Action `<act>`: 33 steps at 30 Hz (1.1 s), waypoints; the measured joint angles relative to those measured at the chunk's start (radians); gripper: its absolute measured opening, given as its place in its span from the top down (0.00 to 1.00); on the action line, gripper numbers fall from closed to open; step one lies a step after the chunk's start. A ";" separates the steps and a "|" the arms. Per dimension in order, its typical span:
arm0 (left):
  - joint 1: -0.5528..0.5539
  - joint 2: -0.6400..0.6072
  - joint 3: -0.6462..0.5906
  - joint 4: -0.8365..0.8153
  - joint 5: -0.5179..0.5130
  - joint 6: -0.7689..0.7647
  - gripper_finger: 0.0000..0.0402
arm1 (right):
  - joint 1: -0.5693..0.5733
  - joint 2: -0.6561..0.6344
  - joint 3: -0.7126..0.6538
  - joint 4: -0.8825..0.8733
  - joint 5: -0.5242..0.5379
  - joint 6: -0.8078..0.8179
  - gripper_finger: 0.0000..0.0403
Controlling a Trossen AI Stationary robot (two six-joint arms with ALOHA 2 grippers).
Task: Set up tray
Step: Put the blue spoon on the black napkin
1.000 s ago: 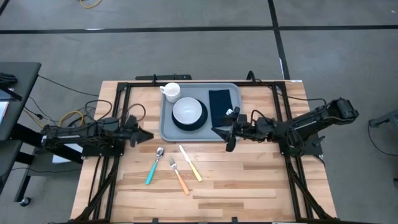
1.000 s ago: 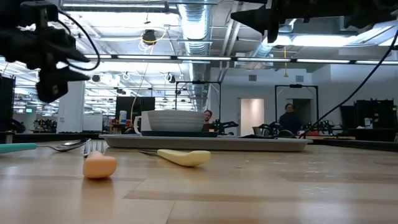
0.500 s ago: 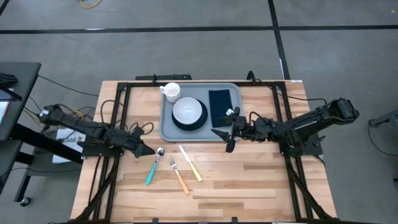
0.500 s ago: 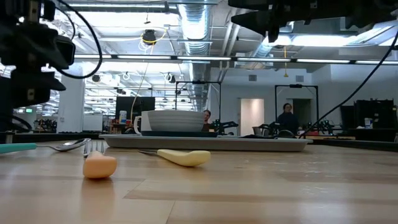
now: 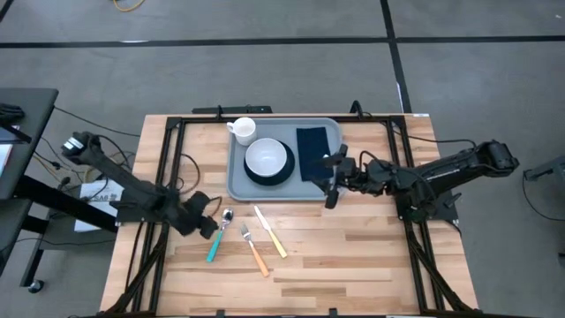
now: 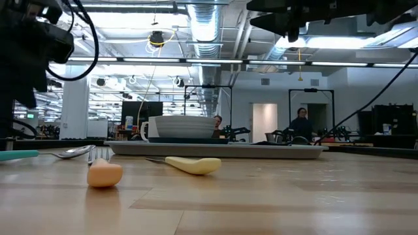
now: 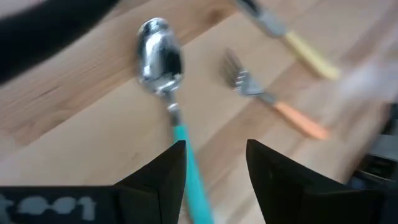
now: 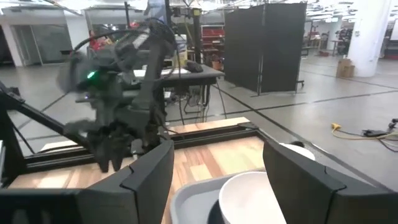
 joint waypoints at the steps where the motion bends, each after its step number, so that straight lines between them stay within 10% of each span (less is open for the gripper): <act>1: -0.008 0.043 0.019 -0.010 -0.004 -0.009 0.61 | -0.002 -0.010 0.000 -0.008 0.000 -0.008 0.41; 17: -0.032 0.553 0.298 -0.196 0.048 -0.071 0.61 | -0.007 -0.083 0.000 -0.081 0.000 -0.097 0.41; 33: -0.037 0.673 0.353 -0.180 0.148 -0.110 0.61 | -0.007 -0.082 0.000 -0.095 0.000 -0.123 0.41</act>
